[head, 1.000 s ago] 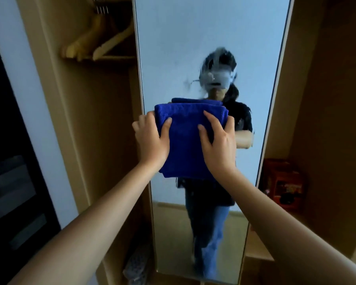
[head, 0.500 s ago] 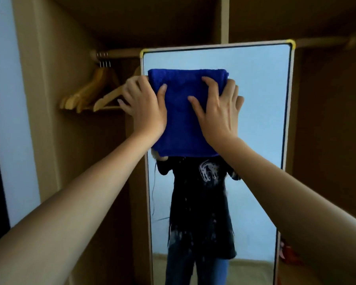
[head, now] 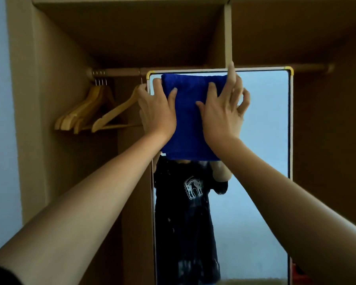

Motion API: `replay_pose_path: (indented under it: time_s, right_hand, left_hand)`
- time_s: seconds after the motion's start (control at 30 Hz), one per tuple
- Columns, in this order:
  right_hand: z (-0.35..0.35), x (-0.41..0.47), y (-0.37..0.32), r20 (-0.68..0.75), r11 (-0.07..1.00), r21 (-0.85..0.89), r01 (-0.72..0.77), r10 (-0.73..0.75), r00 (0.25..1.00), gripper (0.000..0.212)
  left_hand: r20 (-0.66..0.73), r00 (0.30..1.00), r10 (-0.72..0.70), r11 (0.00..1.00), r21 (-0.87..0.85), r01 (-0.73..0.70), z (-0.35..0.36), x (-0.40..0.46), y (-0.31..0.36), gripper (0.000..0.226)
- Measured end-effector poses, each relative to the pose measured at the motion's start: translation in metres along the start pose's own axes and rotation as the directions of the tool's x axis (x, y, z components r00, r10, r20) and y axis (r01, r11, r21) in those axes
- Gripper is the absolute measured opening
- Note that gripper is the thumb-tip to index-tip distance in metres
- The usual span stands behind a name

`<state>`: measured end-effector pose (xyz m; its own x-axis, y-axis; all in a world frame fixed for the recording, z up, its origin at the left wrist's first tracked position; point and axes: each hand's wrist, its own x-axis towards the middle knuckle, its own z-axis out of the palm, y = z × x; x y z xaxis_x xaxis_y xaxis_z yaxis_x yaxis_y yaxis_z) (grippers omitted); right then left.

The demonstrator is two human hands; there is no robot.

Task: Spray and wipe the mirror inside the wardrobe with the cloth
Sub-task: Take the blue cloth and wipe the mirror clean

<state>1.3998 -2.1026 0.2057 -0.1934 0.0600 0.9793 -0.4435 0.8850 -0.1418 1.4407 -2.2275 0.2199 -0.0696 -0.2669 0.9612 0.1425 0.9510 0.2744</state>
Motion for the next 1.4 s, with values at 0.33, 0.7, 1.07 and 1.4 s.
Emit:
replay_pose_path:
  time_s: [0.33, 0.7, 1.07, 1.4]
  right_hand:
    - [0.019, -0.017, -0.029, 0.062, 0.964, 0.263, -0.051, 0.036, 0.997, 0.068]
    - [0.037, -0.022, -0.017, -0.030, 0.971, 0.080, 0.225, -0.223, 0.974, 0.071]
    - [0.037, 0.002, -0.047, -0.015, 0.980, 0.073, 0.183, -0.183, 0.983, 0.073]
    - [0.041, -0.046, -0.042, -0.013, 0.966, 0.107, 0.237, -0.237, 0.971, 0.070]
  left_hand:
    - [-0.056, 0.998, -0.023, 0.993, -0.113, 0.017, 0.003, -0.003, -0.004, 0.064]
    - [0.029, 0.949, -0.313, 0.789, -0.549, 0.277, -0.006, 0.002, -0.027, 0.044]
    - [0.125, 0.898, -0.422, 0.774, -0.466, 0.429, -0.005, 0.008, -0.021, 0.047]
    - [0.054, 0.941, -0.333, 0.839, -0.439, 0.322, -0.006, 0.004, -0.029, 0.043]
